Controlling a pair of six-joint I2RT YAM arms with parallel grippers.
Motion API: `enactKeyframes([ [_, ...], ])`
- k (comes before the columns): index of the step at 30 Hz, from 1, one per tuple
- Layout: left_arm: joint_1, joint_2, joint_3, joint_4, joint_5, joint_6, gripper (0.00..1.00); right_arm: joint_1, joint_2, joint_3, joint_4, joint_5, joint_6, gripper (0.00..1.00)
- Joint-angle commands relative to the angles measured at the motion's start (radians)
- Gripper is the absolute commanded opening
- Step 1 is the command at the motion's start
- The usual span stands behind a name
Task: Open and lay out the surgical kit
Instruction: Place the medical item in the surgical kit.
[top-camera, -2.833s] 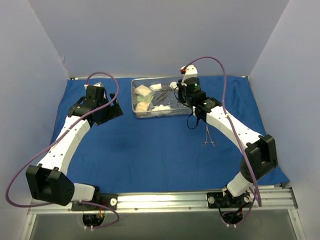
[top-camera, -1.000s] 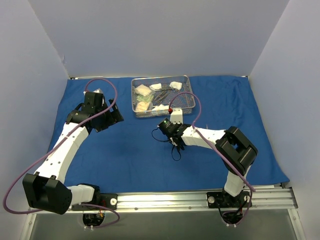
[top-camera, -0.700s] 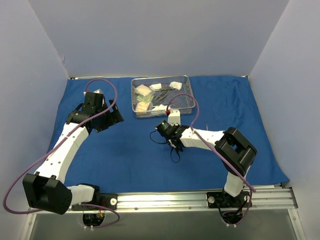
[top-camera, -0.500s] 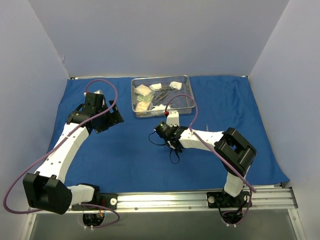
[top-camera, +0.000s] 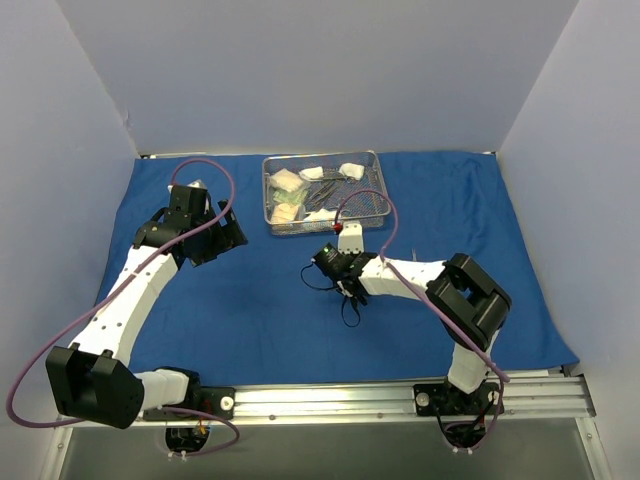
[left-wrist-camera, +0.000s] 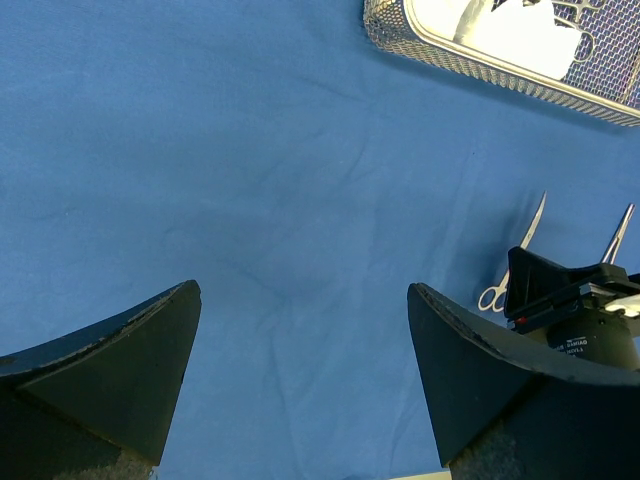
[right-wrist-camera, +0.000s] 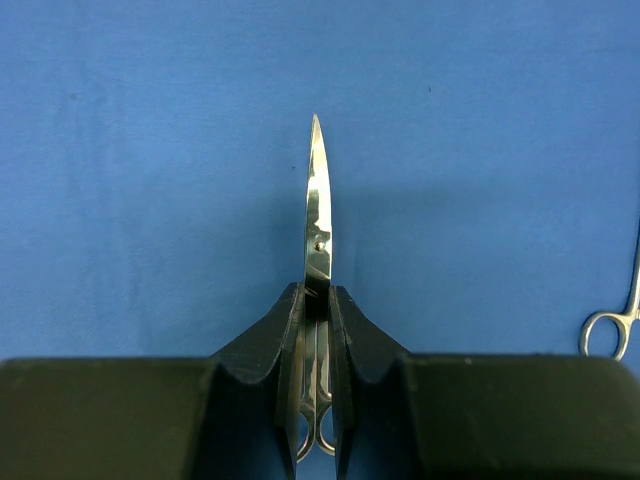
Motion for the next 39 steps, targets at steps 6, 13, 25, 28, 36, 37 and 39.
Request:
enactKeyframes([
  [6,0.001,-0.022,0.006,0.014,-0.002,-0.005,0.94,-0.021,0.024,-0.014,0.021,-0.009,-0.011,0.04],
  [13,0.001,-0.018,0.008,0.014,-0.002,-0.005,0.94,-0.019,0.012,-0.034,0.041,-0.036,-0.045,0.06],
  [25,0.001,-0.016,0.005,0.024,-0.001,-0.003,0.94,-0.010,-0.009,-0.047,0.052,-0.049,-0.070,0.07],
  [28,0.001,-0.015,0.003,0.022,-0.001,-0.003,0.94,-0.004,-0.017,-0.056,0.058,-0.053,-0.070,0.07],
  [36,0.001,-0.010,0.003,0.019,-0.004,-0.003,0.94,-0.003,-0.025,-0.068,0.065,-0.072,-0.057,0.16],
  [37,0.001,-0.010,0.003,0.018,-0.004,-0.003,0.94,-0.003,-0.026,-0.067,0.064,-0.070,-0.057,0.19],
  [39,0.001,-0.012,0.003,0.016,-0.005,-0.003,0.94,-0.003,-0.032,-0.063,0.059,-0.066,-0.051,0.29],
])
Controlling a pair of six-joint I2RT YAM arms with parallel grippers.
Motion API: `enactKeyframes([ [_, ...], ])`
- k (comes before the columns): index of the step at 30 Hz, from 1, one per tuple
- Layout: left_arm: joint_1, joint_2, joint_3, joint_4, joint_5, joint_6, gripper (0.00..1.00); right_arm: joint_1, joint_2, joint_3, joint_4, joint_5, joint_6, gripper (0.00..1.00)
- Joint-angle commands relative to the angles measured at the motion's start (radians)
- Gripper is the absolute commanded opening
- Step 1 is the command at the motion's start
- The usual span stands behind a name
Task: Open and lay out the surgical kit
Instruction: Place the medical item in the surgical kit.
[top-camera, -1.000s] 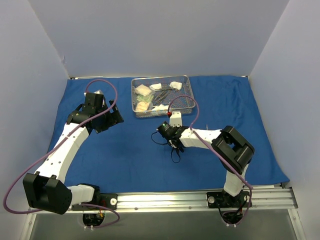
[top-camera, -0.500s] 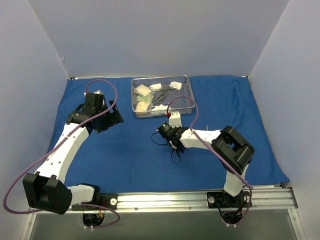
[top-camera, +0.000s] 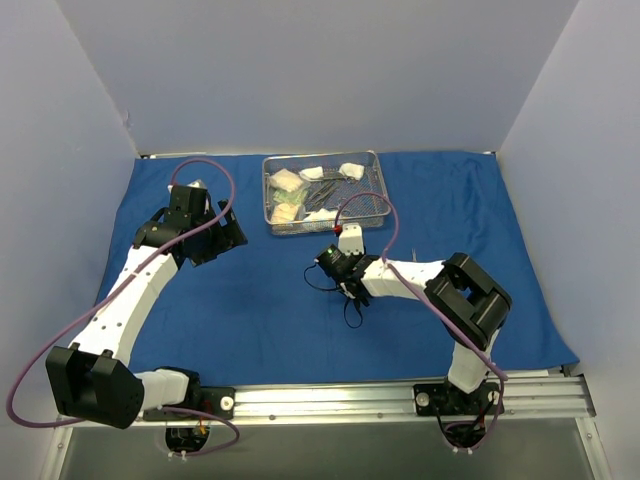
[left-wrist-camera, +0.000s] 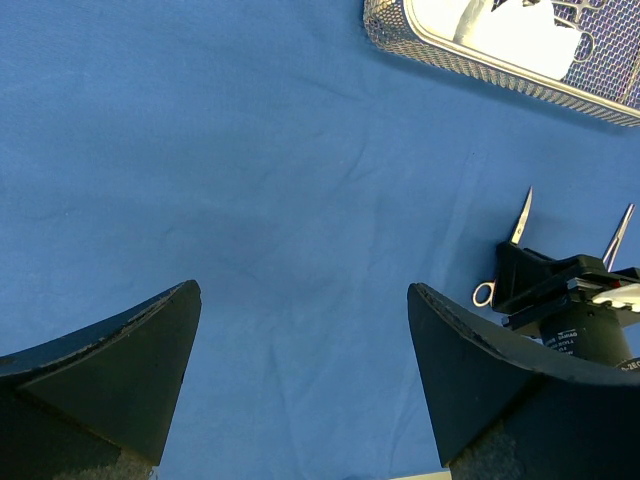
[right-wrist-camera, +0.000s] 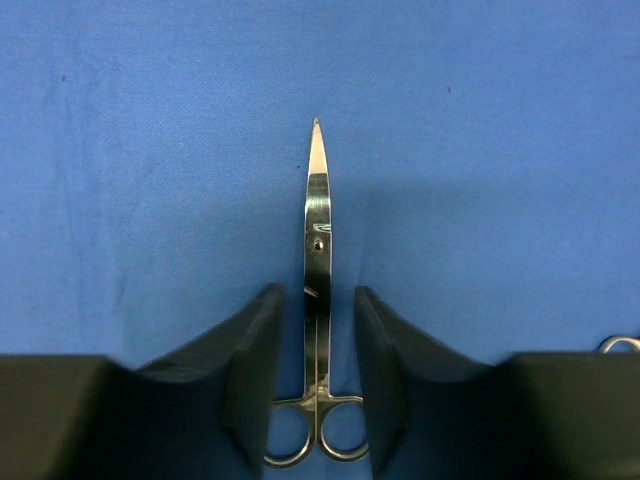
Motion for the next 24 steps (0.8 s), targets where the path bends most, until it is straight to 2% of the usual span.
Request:
enactKeyframes([
  [1,0.001,-0.015,0.003,0.016,-0.007,-0.003,0.94,0.013,-0.045,-0.008,-0.038,-0.016,0.022,0.33],
  [2,0.003,-0.019,0.003,0.014,-0.007,-0.003,0.94,0.015,-0.049,-0.003,-0.053,-0.011,0.023,0.37],
  [3,0.001,-0.022,0.002,0.016,-0.007,-0.003,0.94,0.015,-0.054,0.006,-0.062,-0.002,0.031,0.47],
  [5,0.001,-0.027,0.003,0.017,-0.007,-0.003,0.94,0.021,-0.086,0.012,-0.081,0.019,0.034,0.58],
  [7,0.001,-0.022,0.011,0.011,-0.007,-0.002,0.94,0.024,-0.129,0.024,-0.096,0.027,0.037,0.64],
  [8,0.001,-0.021,0.017,0.009,-0.010,-0.002,0.94,0.025,-0.146,0.026,-0.107,0.036,0.037,0.72],
  [10,0.001,-0.021,0.020,0.009,-0.010,-0.002,0.94,0.025,-0.198,0.031,-0.117,0.047,0.035,0.81],
  [11,0.001,-0.019,0.025,0.009,-0.010,-0.003,0.94,0.025,-0.215,0.034,-0.130,0.056,0.035,0.87],
  [12,0.001,-0.018,0.026,0.008,-0.011,-0.003,0.94,0.025,-0.230,0.037,-0.134,0.067,0.034,0.98],
  [18,0.001,0.008,0.060,0.020,-0.013,-0.011,0.94,0.012,-0.318,0.095,-0.171,0.115,-0.007,1.00],
  [24,0.003,0.071,0.126,0.023,-0.017,-0.014,0.94,-0.048,-0.345,0.135,-0.147,0.075,-0.067,1.00],
])
